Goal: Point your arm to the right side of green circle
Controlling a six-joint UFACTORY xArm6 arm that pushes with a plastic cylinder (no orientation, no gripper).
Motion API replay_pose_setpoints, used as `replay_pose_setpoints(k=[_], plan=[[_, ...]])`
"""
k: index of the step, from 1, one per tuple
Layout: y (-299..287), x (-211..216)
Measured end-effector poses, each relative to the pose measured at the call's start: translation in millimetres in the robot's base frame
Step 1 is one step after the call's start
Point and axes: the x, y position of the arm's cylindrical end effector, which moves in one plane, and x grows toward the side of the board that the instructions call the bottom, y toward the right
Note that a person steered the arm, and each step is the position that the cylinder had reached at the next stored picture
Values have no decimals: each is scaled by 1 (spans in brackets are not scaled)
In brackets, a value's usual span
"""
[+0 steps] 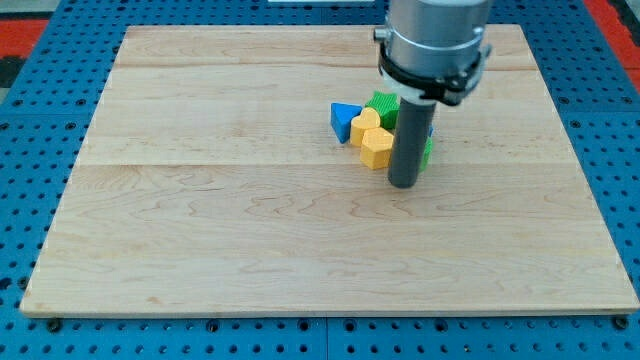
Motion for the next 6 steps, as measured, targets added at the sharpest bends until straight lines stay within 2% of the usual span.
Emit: replay_pose_setpoints(k=[1,2,3,4,5,6], plan=[[-72,1],[-85,6],[40,32],[90,-24],[81,-51],[62,-51]])
